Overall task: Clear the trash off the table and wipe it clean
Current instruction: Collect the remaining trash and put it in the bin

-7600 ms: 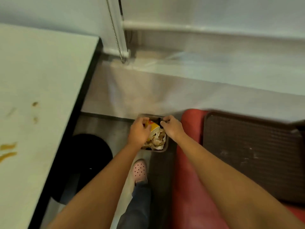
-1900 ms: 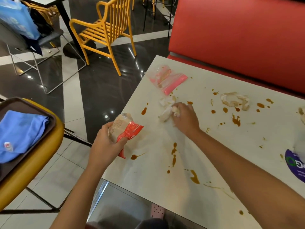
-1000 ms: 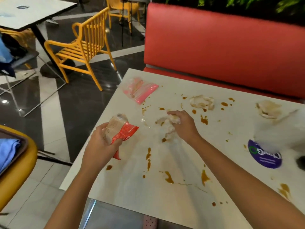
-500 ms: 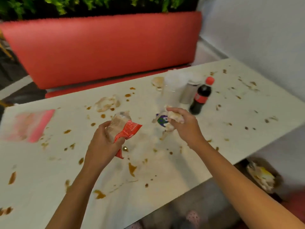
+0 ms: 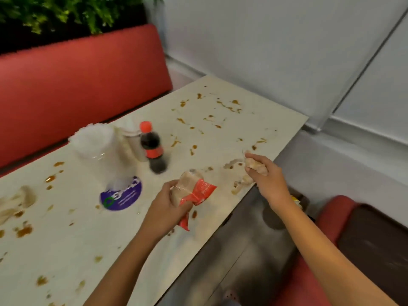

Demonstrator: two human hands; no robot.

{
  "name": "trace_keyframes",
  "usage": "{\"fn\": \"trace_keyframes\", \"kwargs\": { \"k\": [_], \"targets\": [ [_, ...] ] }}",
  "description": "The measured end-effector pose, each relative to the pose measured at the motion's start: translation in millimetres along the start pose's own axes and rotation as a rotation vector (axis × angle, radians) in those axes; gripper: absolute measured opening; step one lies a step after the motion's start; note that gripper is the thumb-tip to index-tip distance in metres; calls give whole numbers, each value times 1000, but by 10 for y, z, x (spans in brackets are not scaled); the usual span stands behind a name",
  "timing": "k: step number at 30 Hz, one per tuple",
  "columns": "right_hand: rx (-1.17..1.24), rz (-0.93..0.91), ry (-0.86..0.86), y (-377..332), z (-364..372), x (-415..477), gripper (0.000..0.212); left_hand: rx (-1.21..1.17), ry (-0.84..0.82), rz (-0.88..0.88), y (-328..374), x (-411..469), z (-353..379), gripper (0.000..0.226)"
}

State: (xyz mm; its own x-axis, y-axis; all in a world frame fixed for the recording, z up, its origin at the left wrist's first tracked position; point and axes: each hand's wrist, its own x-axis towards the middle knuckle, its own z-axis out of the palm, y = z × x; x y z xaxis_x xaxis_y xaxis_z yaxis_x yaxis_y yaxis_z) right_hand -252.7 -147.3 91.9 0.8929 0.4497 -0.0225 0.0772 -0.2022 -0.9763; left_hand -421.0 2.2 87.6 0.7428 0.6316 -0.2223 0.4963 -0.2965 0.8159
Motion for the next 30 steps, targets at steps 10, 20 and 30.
{"fn": "trace_keyframes", "kwargs": {
  "k": [10,20,30],
  "targets": [
    [-6,152,359,610,-1680,322,26,-58,-308,78,1093,754,1638,51],
    [56,309,583,1369,-2481,709,29,-60,-520,112,1444,1540,3095,55],
    [146,620,616,3142,-2555,1622,27,116,-478,32,815,2656,4727,69]
  ]
}}
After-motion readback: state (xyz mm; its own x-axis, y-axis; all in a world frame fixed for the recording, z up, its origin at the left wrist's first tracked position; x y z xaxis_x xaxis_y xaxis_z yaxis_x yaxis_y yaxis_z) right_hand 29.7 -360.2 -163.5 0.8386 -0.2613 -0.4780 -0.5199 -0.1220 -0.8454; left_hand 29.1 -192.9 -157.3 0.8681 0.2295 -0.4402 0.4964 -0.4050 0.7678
